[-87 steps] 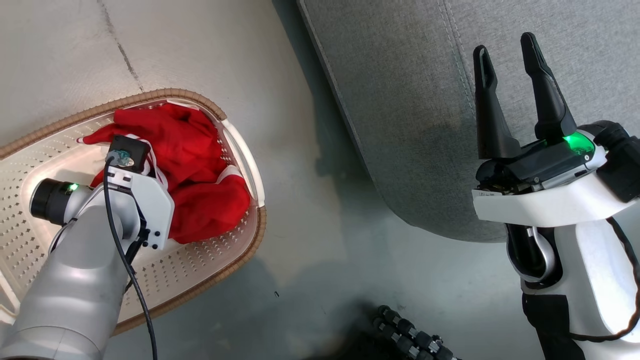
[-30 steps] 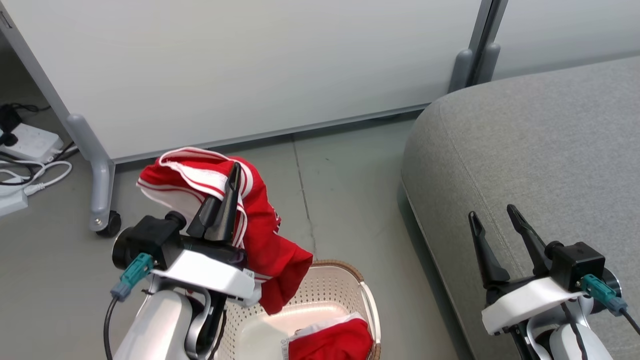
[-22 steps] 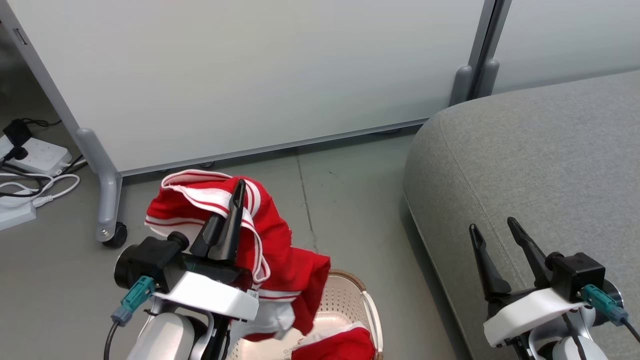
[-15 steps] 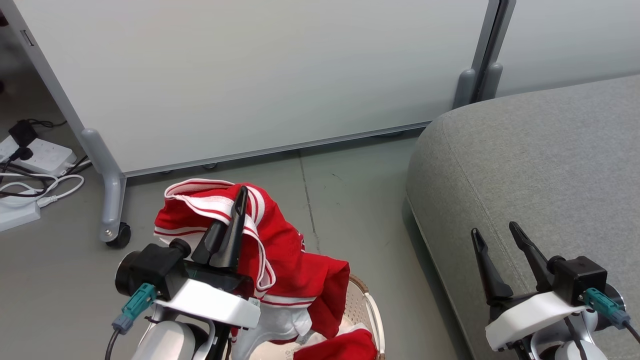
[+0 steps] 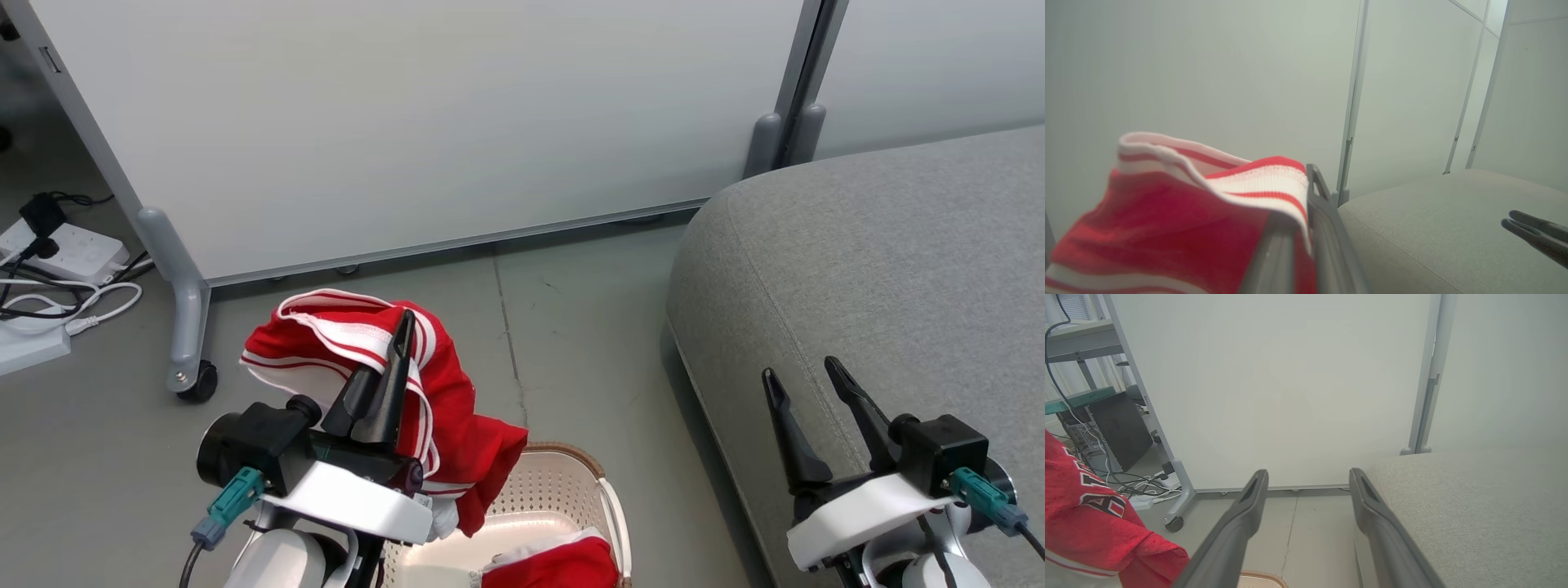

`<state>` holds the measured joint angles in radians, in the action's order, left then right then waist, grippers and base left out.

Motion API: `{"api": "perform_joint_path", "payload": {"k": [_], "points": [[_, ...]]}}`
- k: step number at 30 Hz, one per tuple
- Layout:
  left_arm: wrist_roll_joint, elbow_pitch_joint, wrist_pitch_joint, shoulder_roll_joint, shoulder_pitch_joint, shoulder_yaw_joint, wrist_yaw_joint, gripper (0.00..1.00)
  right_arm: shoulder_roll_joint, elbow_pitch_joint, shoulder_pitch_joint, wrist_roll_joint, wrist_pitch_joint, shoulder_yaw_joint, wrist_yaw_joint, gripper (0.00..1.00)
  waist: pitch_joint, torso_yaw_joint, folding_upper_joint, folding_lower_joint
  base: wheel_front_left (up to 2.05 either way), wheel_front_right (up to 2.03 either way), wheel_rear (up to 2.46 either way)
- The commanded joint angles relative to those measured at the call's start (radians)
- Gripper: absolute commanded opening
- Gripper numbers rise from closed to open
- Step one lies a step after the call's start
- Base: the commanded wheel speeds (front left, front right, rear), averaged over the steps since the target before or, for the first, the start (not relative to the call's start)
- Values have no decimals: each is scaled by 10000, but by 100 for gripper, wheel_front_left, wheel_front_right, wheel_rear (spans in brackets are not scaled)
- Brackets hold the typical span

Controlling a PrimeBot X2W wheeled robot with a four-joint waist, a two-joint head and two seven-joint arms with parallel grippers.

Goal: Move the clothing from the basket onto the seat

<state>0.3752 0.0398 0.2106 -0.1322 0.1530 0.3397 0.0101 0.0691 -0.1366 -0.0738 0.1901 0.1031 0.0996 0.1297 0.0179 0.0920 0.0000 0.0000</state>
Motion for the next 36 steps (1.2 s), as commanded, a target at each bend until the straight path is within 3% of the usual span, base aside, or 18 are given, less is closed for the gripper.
{"api": "perform_joint_path", "payload": {"k": [1, 6, 17, 24, 33, 34, 35, 36], "points": [[51, -44, 42, -18, 106, 27, -24, 0, 95, 124, -161, 125, 53, 134, 19, 100, -11, -65, 0, 0, 0, 0, 0], [32, -66, 87, 27, 260, 147, -81, 0, 357, 269, -658, 494, 20, 1071, 19, 100, -40, -266, 0, 0, 0, 0, 0], [-64, -56, 81, 176, 614, 671, -306, 0, 791, -724, -2718, 2003, 299, 4766, 19, 100, -153, -815, 0, 0, 0, 0, 0], [-62, -20, 105, 258, 716, 927, -396, 0, 615, -1858, -4054, 3140, 789, 6963, 19, 100, -203, -987, 0, 0, 0, 0, 0], [-34, -9, 152, 256, 805, 1077, -460, 0, 205, -3709, -5404, 4141, 1161, 8570, 19, 100, -248, -1036, 0, 0, 0, 0, 0], [-25, -9, 143, 256, 815, 1084, -464, 0, 148, -3921, -5549, 4311, 1183, 8744, 19, 84, -253, -1045, 0, 0, 0, 0, 0], [-11, -9, 154, 259, 820, 1097, -473, 0, 116, -4137, -5707, 4412, 1212, 8960, 19, 36, -254, -1054, 0, 0, 0, 0, 0], [2, -10, 165, 261, 825, 1114, -480, 0, 83, -4284, -5812, 4588, 1252, 9131, 19, 0, -253, -1064, 0, 0, 0, 0, 0]]}}
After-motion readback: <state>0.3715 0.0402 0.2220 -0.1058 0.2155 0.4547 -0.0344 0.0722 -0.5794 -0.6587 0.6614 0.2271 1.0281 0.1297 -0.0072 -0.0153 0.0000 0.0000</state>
